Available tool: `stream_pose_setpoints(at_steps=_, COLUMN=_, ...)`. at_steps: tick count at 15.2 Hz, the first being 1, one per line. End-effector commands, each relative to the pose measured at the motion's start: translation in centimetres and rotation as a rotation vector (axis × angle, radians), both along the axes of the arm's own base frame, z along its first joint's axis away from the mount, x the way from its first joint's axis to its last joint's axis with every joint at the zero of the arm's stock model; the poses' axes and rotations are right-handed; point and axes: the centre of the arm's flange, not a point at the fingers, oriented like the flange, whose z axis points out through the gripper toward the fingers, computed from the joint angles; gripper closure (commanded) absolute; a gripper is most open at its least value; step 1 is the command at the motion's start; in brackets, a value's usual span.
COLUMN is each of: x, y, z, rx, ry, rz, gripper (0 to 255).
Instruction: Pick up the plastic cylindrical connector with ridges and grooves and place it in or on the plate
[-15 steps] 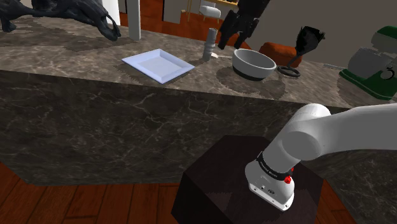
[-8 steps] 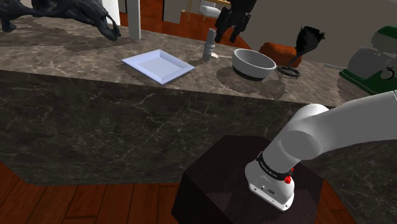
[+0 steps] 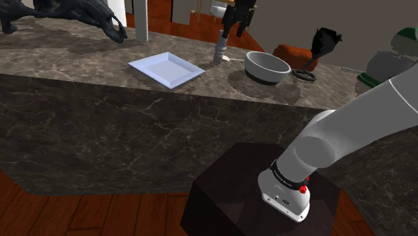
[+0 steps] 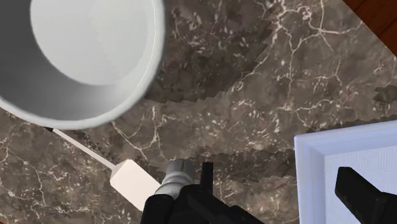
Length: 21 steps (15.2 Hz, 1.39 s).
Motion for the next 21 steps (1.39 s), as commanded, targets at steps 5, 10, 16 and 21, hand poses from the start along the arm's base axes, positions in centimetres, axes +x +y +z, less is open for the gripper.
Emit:
stream_pose_setpoints(at_steps=5, x=6.5, y=-5.3, z=-0.3, rx=-0.028, ry=0.041, rz=0.025, gripper=0)
stream_pose_setpoints(at_steps=10, x=10.4, y=-8.2, z=-1.2, rx=-0.045, ry=0.065, rz=0.039, gripper=0)
stream_pose_setpoints(at_steps=16, x=10.4, y=-8.2, z=-4.4, rx=-0.045, ry=0.065, rz=0.039, gripper=0)
stream_pose_setpoints(at_steps=21, x=10.4, y=-8.2, z=-4.7, rx=-0.045, ry=0.065, rz=0.039, gripper=0)
